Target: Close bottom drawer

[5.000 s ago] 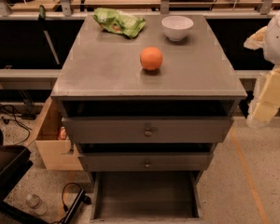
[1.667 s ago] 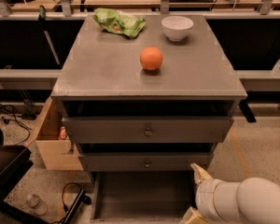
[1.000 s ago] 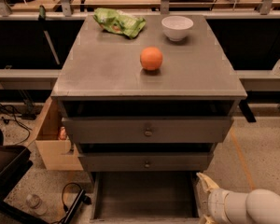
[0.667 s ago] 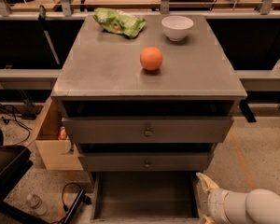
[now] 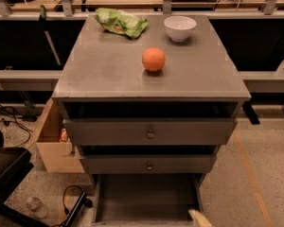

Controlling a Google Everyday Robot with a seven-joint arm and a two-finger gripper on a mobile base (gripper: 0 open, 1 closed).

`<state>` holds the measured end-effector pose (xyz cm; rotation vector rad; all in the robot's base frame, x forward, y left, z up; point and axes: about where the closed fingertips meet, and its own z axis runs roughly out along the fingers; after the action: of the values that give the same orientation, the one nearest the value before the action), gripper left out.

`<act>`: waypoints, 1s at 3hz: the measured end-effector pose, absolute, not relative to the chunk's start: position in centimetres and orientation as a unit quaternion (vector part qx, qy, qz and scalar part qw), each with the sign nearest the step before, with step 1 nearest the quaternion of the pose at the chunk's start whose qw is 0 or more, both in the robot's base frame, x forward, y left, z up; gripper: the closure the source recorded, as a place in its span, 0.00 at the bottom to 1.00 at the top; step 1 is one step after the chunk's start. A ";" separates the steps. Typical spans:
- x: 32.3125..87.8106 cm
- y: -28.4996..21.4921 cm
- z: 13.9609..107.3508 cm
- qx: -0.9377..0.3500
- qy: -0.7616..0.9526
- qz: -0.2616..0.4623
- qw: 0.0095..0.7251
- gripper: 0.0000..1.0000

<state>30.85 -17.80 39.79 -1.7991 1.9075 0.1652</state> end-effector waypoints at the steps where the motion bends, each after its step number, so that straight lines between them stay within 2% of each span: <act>1: 27.4 -18.5 34.4 -0.677 0.701 0.066 0.214 0.23; 2: 28.1 -18.2 29.5 -0.675 0.705 0.047 0.211 0.49; 3: 29.5 -17.2 27.0 -0.672 0.704 0.030 0.227 0.70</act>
Offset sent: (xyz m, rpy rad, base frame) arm -0.0046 0.0043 -0.1612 -0.1219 -0.0332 -0.0401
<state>29.53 -17.22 27.03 -1.8508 1.9403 0.0832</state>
